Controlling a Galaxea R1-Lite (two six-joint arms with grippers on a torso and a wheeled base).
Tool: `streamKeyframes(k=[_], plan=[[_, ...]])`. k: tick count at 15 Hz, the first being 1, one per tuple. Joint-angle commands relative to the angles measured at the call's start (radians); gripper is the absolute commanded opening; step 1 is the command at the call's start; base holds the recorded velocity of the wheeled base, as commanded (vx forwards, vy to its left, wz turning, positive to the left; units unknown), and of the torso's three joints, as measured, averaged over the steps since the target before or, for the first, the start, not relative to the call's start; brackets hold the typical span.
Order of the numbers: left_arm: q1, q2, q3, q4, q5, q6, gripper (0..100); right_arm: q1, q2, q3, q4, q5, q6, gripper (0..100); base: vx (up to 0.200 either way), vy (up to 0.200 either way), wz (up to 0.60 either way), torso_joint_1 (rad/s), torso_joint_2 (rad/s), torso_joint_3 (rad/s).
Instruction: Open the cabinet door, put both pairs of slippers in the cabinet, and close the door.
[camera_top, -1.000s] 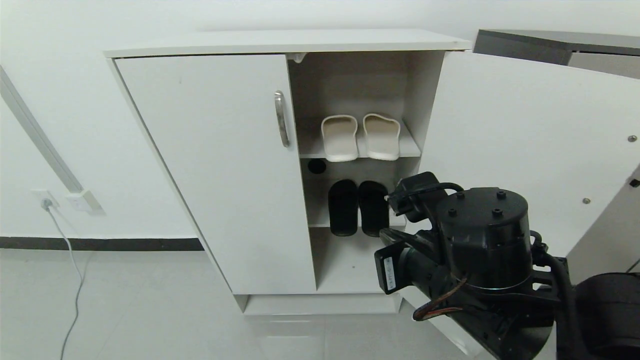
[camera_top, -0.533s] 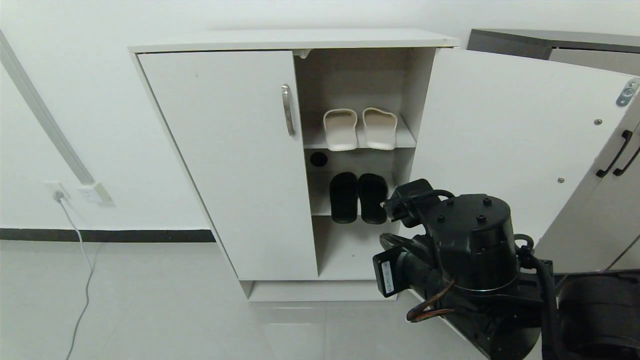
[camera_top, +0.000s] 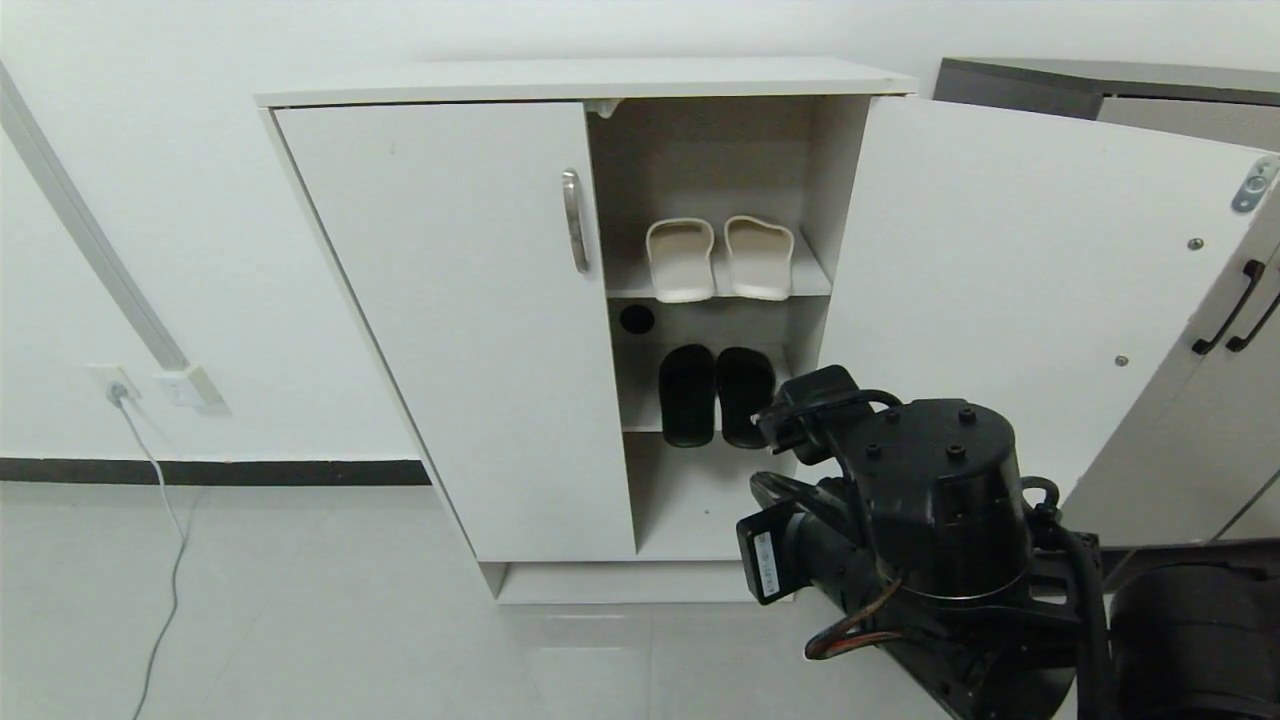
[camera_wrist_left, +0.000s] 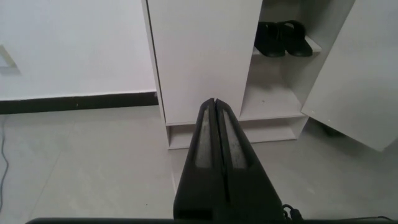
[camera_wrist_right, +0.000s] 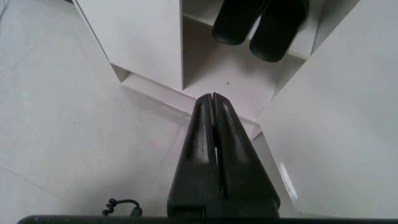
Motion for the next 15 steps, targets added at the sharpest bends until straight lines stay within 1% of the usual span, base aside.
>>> streamKeyframes(k=[1, 3, 5, 8, 11, 15], plan=[[0.000, 0.001, 0.000, 0.000, 0.000, 0.000, 0, -0.001, 0.008, 0.002, -0.001, -0.001, 0.001, 0, 0.000, 0.000, 0.00, 0.000, 0.00, 0.000], [0.000, 0.001, 0.000, 0.000, 0.000, -0.002, 0, -0.007, 0.007, 0.003, -0.009, 0.001, 0.010, 0, 0.000, 0.000, 0.00, 0.000, 0.00, 0.000], [0.000, 0.001, 0.000, 0.000, 0.000, -0.002, 0, -0.010, 0.001, 0.018, -0.061, 0.001, 0.001, 0, 0.000, 0.000, 0.00, 0.001, -0.06, -0.070], [0.000, 0.001, 0.000, 0.000, 0.000, 0.000, 0, -0.019, 0.019, 0.025, -0.072, 0.001, -0.001, 0, 0.000, 0.000, 0.00, 0.011, -0.20, -0.323], [0.000, 0.001, 0.000, 0.000, 0.000, 0.000, 0, -0.024, 0.028, 0.025, -0.073, 0.011, -0.001, 0, 0.000, 0.000, 0.00, 0.043, -0.52, -0.372], [0.000, 0.001, 0.000, 0.000, 0.000, 0.000, 0, -0.024, 0.030, 0.026, -0.073, 0.011, -0.002, 0, 0.000, 0.000, 0.00, 0.105, -0.47, -0.351]])
